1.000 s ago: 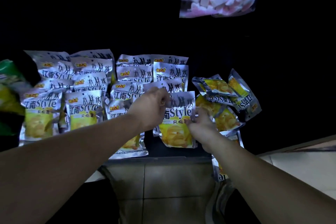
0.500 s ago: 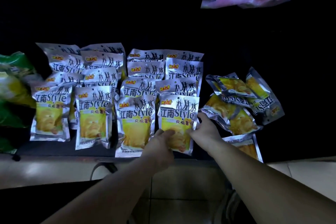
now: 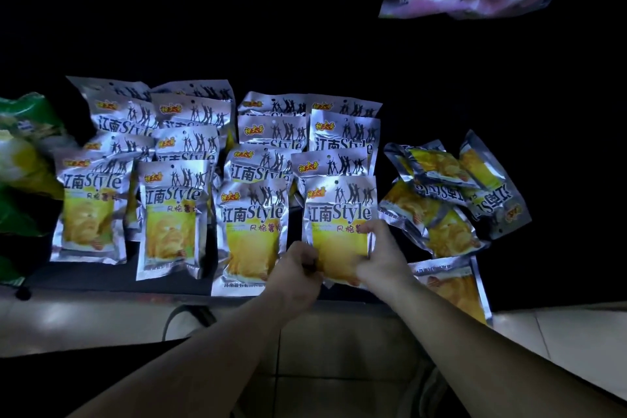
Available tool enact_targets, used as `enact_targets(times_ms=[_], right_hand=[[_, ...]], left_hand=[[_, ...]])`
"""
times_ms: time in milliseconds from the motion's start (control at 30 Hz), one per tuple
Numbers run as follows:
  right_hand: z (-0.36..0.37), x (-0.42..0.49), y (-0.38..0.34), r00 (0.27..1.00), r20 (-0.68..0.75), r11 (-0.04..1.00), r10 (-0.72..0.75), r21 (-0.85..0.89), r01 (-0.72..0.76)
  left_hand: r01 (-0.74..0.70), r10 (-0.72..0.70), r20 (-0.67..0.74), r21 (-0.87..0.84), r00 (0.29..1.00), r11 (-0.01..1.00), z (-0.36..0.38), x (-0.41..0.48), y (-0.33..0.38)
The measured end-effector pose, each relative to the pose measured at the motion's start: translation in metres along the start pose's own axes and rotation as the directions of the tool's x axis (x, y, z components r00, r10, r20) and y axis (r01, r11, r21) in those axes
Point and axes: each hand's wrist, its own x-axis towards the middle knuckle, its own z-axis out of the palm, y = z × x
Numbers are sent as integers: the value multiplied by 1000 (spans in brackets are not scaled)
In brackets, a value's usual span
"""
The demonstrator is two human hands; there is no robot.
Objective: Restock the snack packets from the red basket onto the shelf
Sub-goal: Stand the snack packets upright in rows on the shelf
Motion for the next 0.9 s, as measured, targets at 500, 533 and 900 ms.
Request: enact_targets(times_ms=[500,533,900], right_hand=[[-10,-10,-16,1000,18,966,-7,259,3],[-11,-12,-17,999,41,962,-13,274,2],[-18,-13,-13,994,100,974,-39,225,15]], left_hand=[[39,-37,14,-472,999,881,-24,-8,30],[3,-6,-5,-439,1000,898,-27,-9,32],[-66,81,47,-262,996,963,-49,-23,21]])
